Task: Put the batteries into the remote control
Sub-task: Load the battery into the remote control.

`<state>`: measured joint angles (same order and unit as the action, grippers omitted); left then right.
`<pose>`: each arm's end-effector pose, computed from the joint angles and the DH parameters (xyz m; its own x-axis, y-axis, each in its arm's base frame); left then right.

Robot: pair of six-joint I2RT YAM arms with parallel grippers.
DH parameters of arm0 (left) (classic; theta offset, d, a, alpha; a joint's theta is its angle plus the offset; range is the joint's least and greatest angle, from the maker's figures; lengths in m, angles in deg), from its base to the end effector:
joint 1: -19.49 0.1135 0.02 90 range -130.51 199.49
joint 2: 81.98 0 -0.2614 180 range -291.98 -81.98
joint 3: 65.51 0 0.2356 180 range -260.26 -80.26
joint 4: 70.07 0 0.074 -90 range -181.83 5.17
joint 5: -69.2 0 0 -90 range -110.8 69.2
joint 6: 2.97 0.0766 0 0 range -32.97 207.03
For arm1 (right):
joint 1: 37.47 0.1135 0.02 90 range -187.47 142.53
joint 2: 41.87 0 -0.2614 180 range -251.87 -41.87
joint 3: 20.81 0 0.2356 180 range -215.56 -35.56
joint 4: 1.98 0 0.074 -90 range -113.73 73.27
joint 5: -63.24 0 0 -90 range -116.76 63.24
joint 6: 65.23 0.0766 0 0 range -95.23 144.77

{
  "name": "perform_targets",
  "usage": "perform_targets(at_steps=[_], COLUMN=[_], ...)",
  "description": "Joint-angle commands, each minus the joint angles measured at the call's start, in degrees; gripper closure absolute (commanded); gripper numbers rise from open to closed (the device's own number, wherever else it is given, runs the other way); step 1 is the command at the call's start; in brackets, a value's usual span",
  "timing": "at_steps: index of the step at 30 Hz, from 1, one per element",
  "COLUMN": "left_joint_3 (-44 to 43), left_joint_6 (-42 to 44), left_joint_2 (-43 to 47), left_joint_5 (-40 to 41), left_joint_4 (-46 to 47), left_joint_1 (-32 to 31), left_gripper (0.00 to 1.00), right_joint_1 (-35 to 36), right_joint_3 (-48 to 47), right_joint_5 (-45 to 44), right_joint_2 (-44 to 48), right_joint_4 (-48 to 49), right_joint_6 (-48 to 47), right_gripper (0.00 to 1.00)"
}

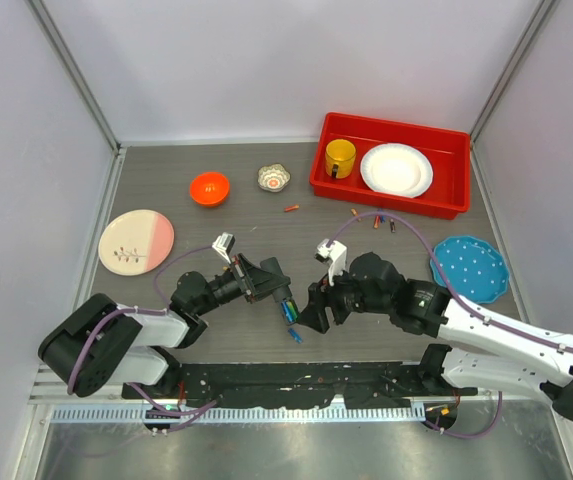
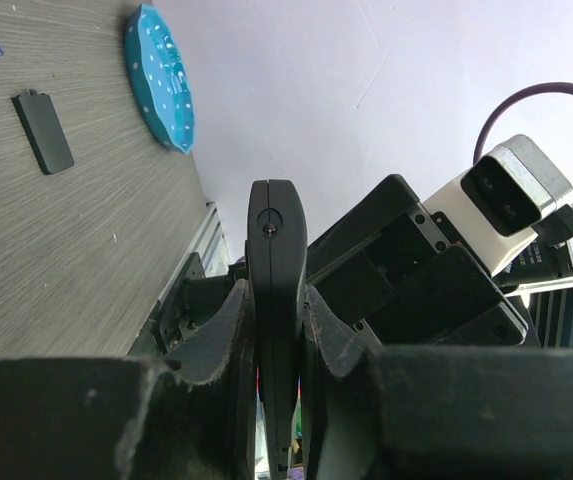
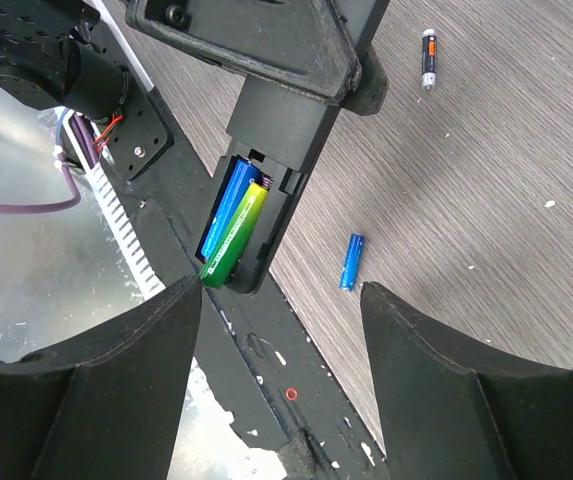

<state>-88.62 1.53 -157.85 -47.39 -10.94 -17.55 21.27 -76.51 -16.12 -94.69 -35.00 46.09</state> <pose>0.1712 -0.1722 0.1952 -0.8840 -0.4497 -0.1275 0.1584 -0.0316 -0.9869 0.1054 0.2009 0.2586 -0.5783 -0.2640 -0.7719 -0.7651 0.5040 0.4008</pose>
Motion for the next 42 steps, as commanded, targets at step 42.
perform_targets(at_steps=[42], left_joint_3=[-0.8], left_joint_6=[0.2], left_joint_2=[3.1], left_joint_5=[-0.4], left_joint_4=[14.6], left_joint_1=[-0.6], left_gripper=[1.00], right_joint_1=[-1.5], right_joint_3=[5.2], right_joint_5=[7.6], right_joint_2=[0.3], right_joint_4=[16.4], right_joint_6=[8.2], right_gripper=[0.27])
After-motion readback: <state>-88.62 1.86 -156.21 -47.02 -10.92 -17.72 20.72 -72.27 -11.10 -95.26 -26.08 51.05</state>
